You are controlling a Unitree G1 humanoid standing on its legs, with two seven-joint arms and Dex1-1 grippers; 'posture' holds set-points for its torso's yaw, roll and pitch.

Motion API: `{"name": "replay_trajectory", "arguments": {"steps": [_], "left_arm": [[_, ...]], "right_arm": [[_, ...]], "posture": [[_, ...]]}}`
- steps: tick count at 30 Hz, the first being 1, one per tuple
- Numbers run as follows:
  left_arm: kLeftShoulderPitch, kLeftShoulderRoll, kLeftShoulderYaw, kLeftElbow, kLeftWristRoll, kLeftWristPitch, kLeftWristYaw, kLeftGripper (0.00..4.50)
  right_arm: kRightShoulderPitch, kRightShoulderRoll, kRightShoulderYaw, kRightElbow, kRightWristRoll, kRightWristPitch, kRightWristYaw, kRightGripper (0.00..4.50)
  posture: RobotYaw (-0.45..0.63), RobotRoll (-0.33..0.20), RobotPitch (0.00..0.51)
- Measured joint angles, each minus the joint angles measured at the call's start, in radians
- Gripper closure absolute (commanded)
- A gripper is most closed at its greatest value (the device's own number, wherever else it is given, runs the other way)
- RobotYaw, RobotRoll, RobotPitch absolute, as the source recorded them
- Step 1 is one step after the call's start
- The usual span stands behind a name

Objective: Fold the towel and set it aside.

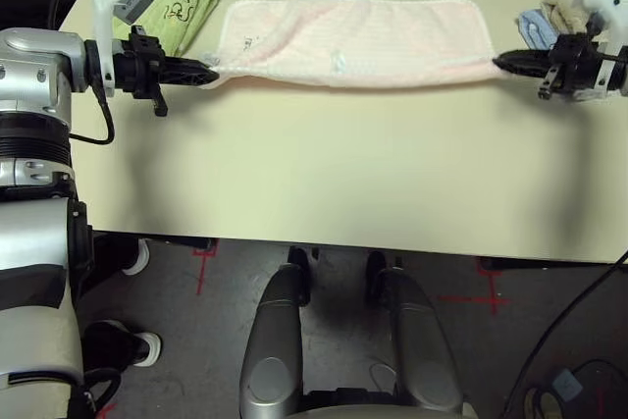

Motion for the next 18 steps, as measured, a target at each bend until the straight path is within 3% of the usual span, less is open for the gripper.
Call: {"name": "replay_trajectory", "arguments": {"steps": [3,8,18], "left_arm": [[-0.049,0.030,-0.063,0.033,0.008,-0.010,-0.069,4.46],[-0.068,0.096,-0.243,0.028,-0.091,0.001,-0.087,4.46],[-0.142,0.245,-0.642,-0.070,-0.321,-0.063,-0.092,4.46]], "right_arm": [[-0.010,-0.019,0.036,-0.001,-0.024,0.042,0.104,4.50],[-0.007,-0.030,0.089,-0.038,-0.016,0.036,0.166,4.50],[0.060,-0.155,0.368,-0.211,0.202,0.061,0.174,4.50]], "posture": [[0.09,0.000,0.401],[0.09,0.000,0.403],[0.08,0.000,0.404]]}}
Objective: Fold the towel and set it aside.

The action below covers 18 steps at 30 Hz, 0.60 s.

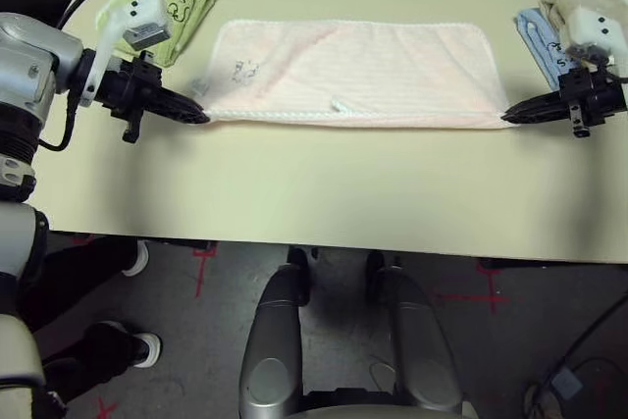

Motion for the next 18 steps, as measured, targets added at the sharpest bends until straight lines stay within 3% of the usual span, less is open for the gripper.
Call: {"name": "replay_trajectory", "arguments": {"steps": [8,18], "left_arm": [[-0.092,0.061,-0.205,-0.067,-0.154,0.007,0.000,4.46],[-0.119,0.119,-0.359,-0.110,-0.316,0.043,-0.001,4.46]], "right_arm": [[0.021,-0.131,0.197,-0.136,0.172,0.027,0.000,4.50],[0.025,-0.190,0.331,-0.204,0.249,0.016,0.002,4.50]], "posture": [[0.08,0.000,0.400],[0.08,0.000,0.401]]}}
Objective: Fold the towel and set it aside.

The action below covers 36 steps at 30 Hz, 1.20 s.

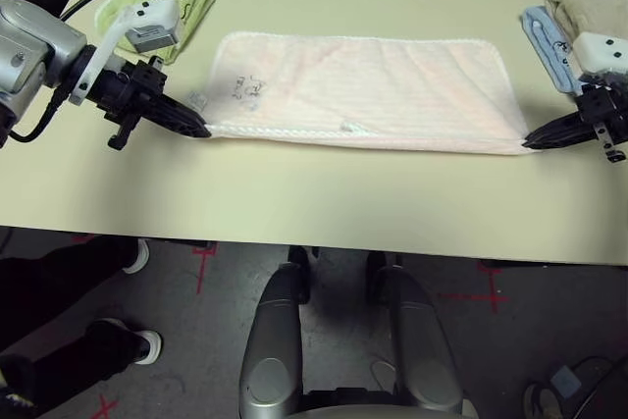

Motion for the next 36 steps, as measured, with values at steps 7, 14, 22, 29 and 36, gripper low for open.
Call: {"name": "replay_trajectory", "arguments": {"steps": [7,14,22,29,36], "left_arm": [[-0.074,-0.054,-0.033,0.117,0.002,-0.017,0.000,4.46],[-0.145,-0.260,0.090,0.449,0.191,-0.143,0.001,4.46],[-0.176,-0.350,0.357,0.613,0.442,-0.238,0.032,4.46],[-0.120,-0.400,0.590,0.642,0.556,-0.295,0.209,4.46],[-0.098,-0.449,0.727,0.642,0.644,-0.361,0.336,4.46]], "right_arm": [[-0.092,0.053,-0.007,0.122,-0.059,-0.081,0.000,4.50],[-0.175,0.133,-0.102,0.310,-0.203,-0.156,-0.001,4.50],[-0.198,0.197,-0.291,0.401,-0.314,-0.184,-0.093,4.50],[-0.181,0.241,-0.416,0.427,-0.385,-0.205,-0.244,4.50],[-0.179,0.250,-0.445,0.433,-0.474,-0.241,-0.353,4.50]], "posture": [[0.08,0.000,0.399],[0.08,0.000,0.397],[0.08,0.000,0.402],[0.09,0.000,0.406],[0.09,0.000,0.405]]}}
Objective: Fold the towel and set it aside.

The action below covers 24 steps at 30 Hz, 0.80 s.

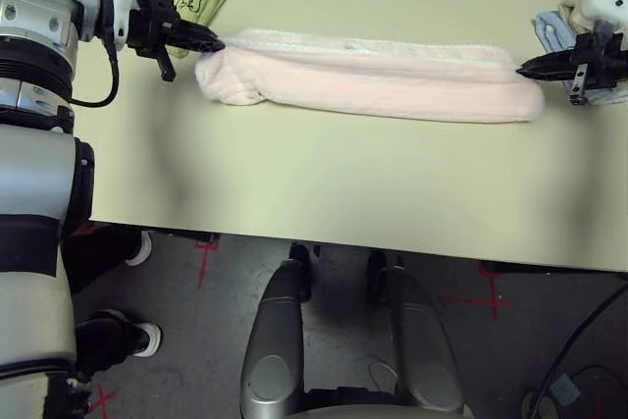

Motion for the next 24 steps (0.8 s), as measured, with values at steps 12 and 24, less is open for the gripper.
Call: {"name": "replay_trajectory", "arguments": {"steps": [12,24], "left_arm": [[0.004,-0.065,0.079,0.005,0.133,-0.094,0.068,4.46],[0.017,-0.092,0.101,0.035,0.234,-0.180,0.194,4.46]], "right_arm": [[0.014,0.001,-0.012,0.007,-0.120,-0.046,-0.108,4.50],[0.024,0.024,-0.031,0.007,-0.154,-0.083,-0.219,4.50]], "posture": [[0.08,0.000,0.401],[0.08,0.000,0.397]]}}
